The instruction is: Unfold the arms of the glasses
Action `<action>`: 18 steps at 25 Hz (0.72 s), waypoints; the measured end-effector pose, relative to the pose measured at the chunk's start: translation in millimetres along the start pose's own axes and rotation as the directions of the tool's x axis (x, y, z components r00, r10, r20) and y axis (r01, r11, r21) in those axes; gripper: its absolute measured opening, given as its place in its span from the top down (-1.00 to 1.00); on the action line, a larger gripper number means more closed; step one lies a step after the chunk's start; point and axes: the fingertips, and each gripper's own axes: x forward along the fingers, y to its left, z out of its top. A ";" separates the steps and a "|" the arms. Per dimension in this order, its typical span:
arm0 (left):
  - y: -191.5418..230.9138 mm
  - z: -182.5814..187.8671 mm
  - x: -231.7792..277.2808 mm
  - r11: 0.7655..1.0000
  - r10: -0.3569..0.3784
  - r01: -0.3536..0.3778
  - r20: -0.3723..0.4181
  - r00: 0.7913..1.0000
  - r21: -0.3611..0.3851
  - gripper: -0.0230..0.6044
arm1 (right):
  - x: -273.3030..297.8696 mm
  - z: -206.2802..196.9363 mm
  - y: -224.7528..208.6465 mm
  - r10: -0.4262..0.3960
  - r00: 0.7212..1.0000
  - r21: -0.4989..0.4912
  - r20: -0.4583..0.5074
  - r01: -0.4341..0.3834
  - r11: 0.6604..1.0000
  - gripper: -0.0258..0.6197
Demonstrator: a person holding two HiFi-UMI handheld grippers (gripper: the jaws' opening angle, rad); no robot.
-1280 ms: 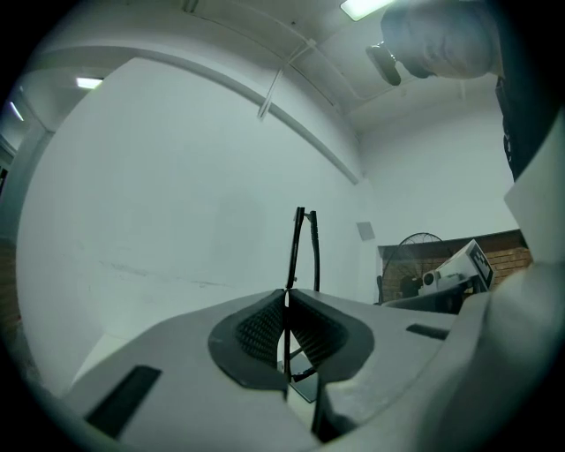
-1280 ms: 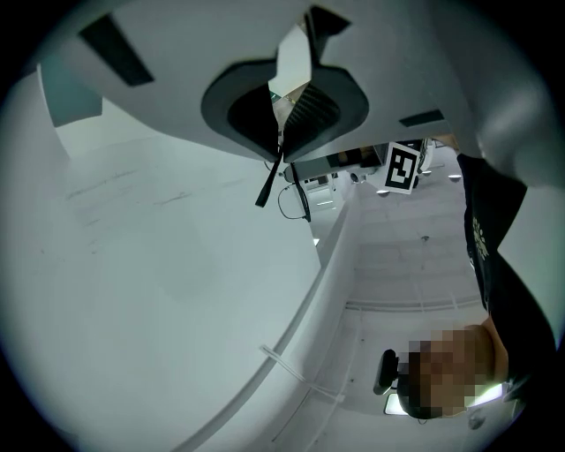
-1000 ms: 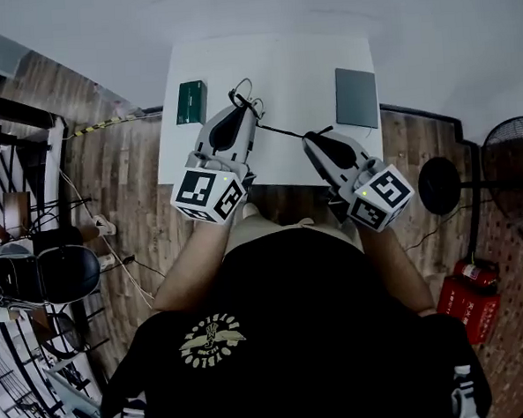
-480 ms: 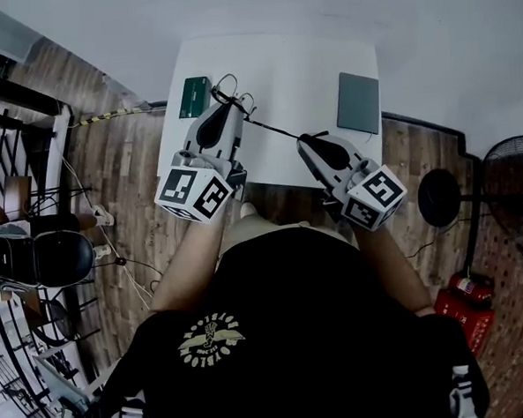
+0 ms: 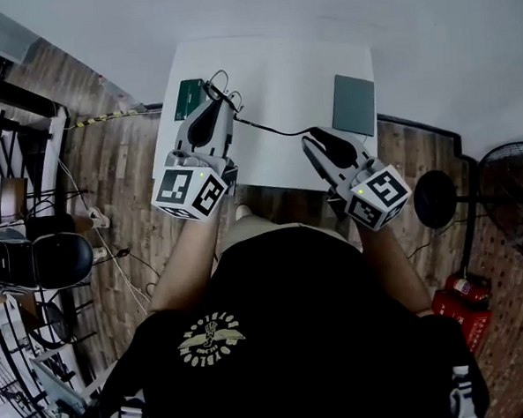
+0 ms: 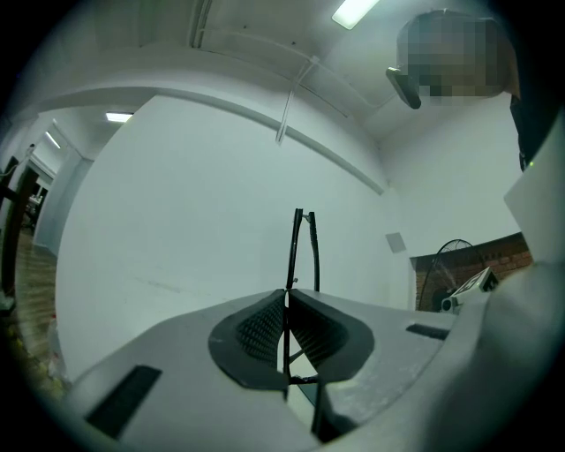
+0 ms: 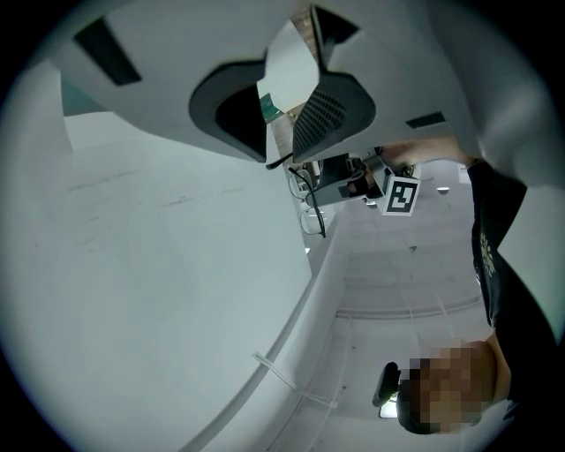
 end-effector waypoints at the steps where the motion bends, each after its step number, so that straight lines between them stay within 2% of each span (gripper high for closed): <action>1: 4.9 -2.0 0.2 1.000 0.013 -0.013 -0.004 1.000 0.007 0.86 | -1.3 1.6 -3.8 -0.013 1.000 -0.008 0.000 0.013 1.000 0.66; 9: 32.0 -32.5 -4.7 0.994 0.096 -0.093 -0.060 0.994 0.061 0.86 | -15.1 18.5 -15.3 -0.050 0.998 -0.050 0.031 0.052 0.997 0.66; 18: 14.4 -55.9 -5.8 0.993 0.064 -0.050 -0.127 0.990 0.110 0.86 | -15.3 30.0 8.8 -0.020 0.999 -0.101 0.040 0.024 0.995 0.66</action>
